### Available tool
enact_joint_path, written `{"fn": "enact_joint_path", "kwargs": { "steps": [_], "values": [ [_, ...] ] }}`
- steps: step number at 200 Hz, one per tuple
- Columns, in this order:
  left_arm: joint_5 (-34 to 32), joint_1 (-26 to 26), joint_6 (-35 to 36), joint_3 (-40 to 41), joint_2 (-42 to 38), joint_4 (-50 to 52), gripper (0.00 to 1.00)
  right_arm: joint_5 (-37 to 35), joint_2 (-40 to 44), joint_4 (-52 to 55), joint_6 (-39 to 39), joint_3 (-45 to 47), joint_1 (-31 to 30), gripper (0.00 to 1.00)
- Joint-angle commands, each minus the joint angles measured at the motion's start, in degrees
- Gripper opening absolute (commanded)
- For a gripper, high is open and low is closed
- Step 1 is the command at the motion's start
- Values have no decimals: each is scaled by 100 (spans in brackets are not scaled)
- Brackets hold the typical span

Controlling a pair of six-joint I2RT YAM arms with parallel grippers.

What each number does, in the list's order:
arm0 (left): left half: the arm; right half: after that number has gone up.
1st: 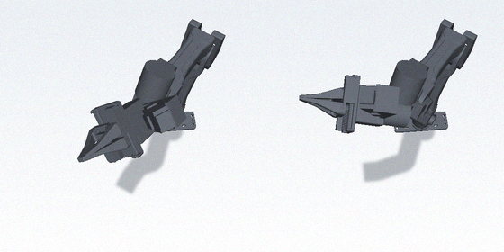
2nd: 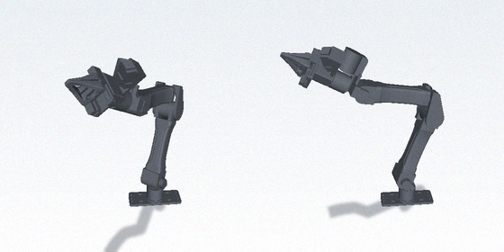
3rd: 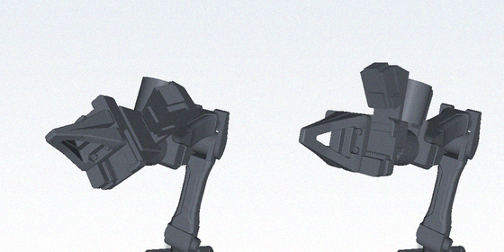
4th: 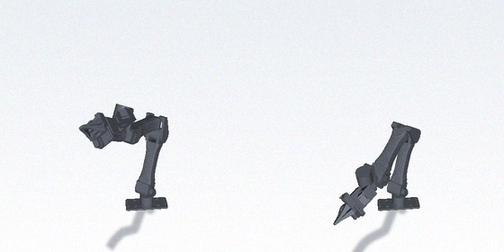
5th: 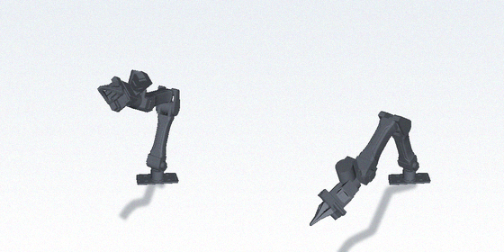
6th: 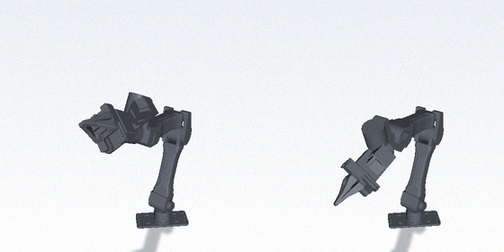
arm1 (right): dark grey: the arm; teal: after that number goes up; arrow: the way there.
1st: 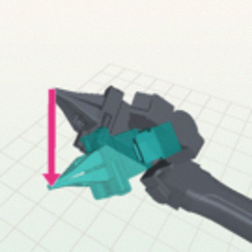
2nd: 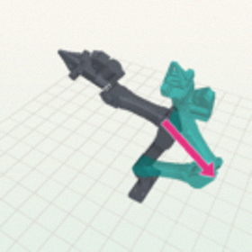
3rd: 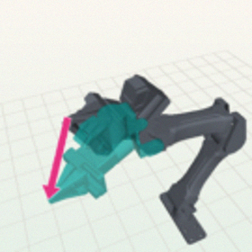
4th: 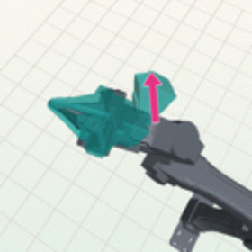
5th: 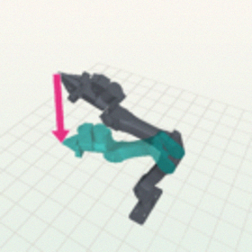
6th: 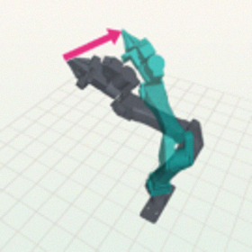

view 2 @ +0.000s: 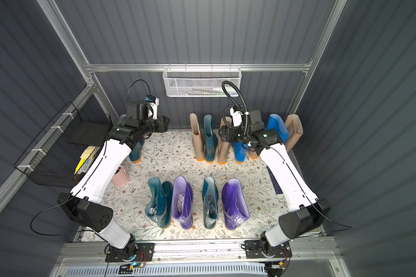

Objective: Match and arrange rain boots in pairs
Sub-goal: Pick up the rain boot at the center of the board.

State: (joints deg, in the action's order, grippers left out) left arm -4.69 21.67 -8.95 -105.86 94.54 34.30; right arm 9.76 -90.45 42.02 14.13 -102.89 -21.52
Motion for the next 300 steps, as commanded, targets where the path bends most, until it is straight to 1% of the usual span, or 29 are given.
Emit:
{"fn": "enact_joint_path", "kwargs": {
  "steps": [1, 40, 81, 116, 148, 178, 188, 198, 230, 244, 270, 288, 300],
  "values": [
    [146, 139, -434, 182, -30, 8, 60, -277, -422, 252, -64, -593, -150, 76],
    [-114, 367, -555, 454, -84, 182, 58, -480, -1455, 616, -61, -1750, -310, 76],
    [-36, 453, -621, 722, -251, 199, 58, -680, -2410, 978, -95, -2920, -480, 76],
    [8, 462, -667, 871, -312, 261, 59, -685, -2883, 984, -25, -3316, -542, 75],
    [184, 478, -752, 961, -331, 228, 58, -758, -3159, 996, 11, -3446, -572, 74],
    [227, 496, -784, 1002, -332, 242, 59, -800, -3372, 958, 46, -3564, -579, 70],
    [249, 496, -785, 998, -340, 276, 59, -818, -3451, 966, 46, -3633, -574, 67],
    [258, 505, -783, 1014, -357, 304, 59, -826, -3540, 962, 46, -3712, -580, 62],
    [197, 505, -766, 1100, -470, 371, 60, -776, -3817, 1098, 62, -4002, -577, 38],
    [196, 505, -760, 1145, -519, 381, 60, -796, -3865, 1137, 60, -4057, -573, 24],
    [196, 505, -754, 1165, -575, 393, 60, -724, -3815, 1121, 45, -4081, -568, 6],
    [196, 505, -731, 1165, -595, 384, 60, -770, -3722, 1111, 4, -4124, -559, 0],
    [144, 505, -641, 1162, -612, 417, 60, -805, -3629, 1091, -39, -4159, -555, 0]
  ]
}}
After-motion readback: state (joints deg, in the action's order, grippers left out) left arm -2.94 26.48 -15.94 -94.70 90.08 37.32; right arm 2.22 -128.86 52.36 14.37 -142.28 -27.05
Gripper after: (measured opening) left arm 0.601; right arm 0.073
